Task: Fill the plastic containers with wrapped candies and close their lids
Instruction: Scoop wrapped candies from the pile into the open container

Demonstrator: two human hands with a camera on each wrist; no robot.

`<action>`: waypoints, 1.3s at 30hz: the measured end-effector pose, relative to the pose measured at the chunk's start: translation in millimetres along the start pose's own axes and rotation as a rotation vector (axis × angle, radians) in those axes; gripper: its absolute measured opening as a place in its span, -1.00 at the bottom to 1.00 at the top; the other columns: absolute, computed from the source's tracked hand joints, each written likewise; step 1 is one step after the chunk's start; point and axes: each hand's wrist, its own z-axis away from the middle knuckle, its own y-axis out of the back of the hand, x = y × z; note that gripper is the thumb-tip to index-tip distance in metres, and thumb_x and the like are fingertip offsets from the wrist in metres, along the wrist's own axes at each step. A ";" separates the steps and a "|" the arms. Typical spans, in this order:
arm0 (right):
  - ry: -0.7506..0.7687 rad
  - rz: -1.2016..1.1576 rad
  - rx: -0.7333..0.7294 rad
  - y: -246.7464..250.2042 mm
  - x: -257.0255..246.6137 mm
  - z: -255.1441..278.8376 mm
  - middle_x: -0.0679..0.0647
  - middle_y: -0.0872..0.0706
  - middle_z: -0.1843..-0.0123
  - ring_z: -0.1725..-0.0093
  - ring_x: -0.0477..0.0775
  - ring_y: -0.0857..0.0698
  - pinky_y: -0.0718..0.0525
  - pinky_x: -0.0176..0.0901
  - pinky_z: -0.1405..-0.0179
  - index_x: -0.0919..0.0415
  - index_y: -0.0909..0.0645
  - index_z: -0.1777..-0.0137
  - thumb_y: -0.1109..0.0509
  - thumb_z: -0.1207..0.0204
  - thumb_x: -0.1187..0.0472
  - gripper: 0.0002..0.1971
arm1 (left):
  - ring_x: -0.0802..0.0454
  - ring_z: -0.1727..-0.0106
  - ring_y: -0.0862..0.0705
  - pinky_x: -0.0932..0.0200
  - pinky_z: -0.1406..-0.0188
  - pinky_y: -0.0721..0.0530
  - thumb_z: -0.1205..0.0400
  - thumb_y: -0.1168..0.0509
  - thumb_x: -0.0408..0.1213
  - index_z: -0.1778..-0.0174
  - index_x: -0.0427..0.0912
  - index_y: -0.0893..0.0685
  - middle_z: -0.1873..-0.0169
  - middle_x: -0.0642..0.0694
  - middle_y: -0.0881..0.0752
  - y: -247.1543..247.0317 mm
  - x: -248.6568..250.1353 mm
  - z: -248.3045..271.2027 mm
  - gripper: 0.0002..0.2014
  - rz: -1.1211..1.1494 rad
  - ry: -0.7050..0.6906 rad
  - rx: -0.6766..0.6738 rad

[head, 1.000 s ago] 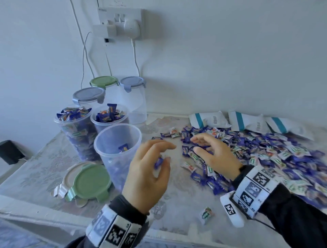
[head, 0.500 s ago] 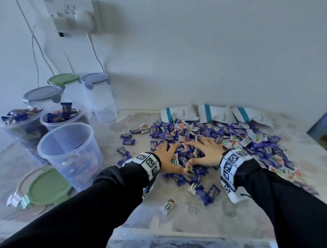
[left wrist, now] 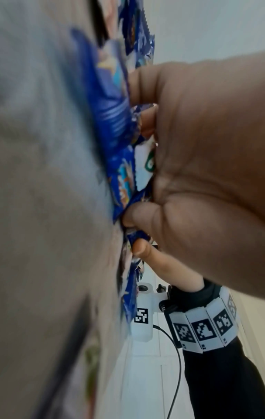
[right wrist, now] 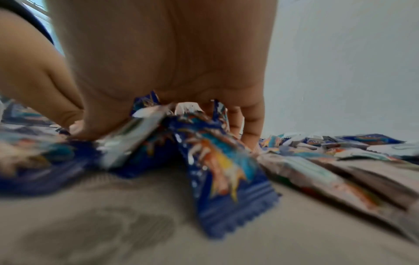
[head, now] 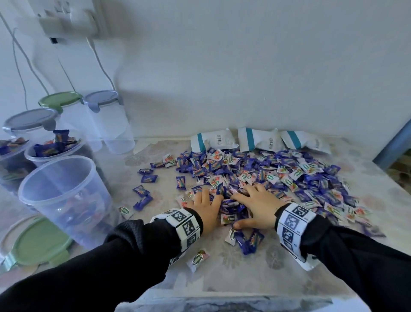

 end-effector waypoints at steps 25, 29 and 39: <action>0.078 -0.577 0.417 49.8 -28.2 -27.7 0.10 -0.70 0.13 0.11 0.05 -0.65 -0.32 -0.27 0.29 0.35 -0.66 -0.15 -0.33 -0.61 0.10 -0.69 | -0.05 0.23 -0.45 0.28 0.43 -0.28 -0.73 -0.04 -0.23 -0.04 -0.15 -0.28 0.05 -0.24 -0.49 112.2 -88.0 74.4 -0.91 0.668 -0.087 0.744; 0.136 -0.637 0.430 62.2 -47.3 -36.7 0.05 -0.69 -0.05 -0.13 0.05 -0.66 -0.42 -0.41 0.18 0.29 -0.64 -0.27 -0.35 -0.60 0.13 -0.67 | 0.00 0.03 -0.51 0.25 0.12 -0.44 -0.70 -0.04 -0.10 -0.05 -0.10 -0.31 -0.03 -0.17 -0.55 131.7 -119.8 118.7 -0.84 0.711 -0.158 0.924; 0.251 -0.674 0.416 76.4 -93.4 -60.0 0.27 -0.73 -0.17 -0.18 0.20 -0.67 -0.54 0.03 -0.24 0.34 -0.65 -0.22 -0.36 -0.59 0.14 -0.68 | -0.05 -0.05 -0.51 0.08 0.14 -0.52 -0.72 -0.05 -0.27 -0.03 -0.07 -0.27 -0.08 -0.01 -0.53 103.8 -190.3 136.5 -0.94 0.662 0.017 0.926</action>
